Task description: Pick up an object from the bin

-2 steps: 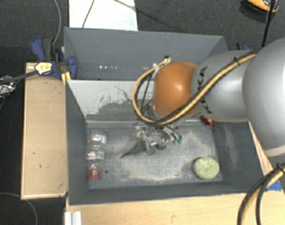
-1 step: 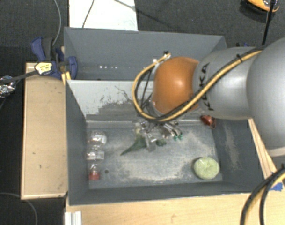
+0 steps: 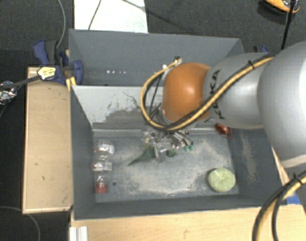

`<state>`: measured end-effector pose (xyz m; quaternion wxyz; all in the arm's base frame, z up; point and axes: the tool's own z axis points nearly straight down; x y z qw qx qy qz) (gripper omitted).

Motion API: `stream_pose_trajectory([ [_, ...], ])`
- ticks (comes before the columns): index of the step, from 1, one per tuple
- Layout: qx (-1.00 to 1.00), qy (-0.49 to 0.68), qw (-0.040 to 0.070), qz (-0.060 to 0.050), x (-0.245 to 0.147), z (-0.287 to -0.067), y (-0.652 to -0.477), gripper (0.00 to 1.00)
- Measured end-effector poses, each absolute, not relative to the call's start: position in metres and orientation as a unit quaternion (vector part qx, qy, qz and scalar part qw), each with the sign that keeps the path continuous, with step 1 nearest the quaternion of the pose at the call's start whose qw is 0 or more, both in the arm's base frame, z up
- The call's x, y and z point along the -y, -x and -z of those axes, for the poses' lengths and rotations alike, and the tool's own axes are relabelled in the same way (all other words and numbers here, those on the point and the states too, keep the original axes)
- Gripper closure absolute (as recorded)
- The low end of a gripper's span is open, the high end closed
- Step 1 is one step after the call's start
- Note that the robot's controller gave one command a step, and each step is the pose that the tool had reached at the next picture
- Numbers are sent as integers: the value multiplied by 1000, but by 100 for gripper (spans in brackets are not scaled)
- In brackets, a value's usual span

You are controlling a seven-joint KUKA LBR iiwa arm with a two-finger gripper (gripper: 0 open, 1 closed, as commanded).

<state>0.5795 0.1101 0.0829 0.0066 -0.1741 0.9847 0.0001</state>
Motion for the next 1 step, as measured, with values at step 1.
stream_pose_trajectory([
  [1, -982, 188, 7, 0, -112, -79, -582, 100],
])
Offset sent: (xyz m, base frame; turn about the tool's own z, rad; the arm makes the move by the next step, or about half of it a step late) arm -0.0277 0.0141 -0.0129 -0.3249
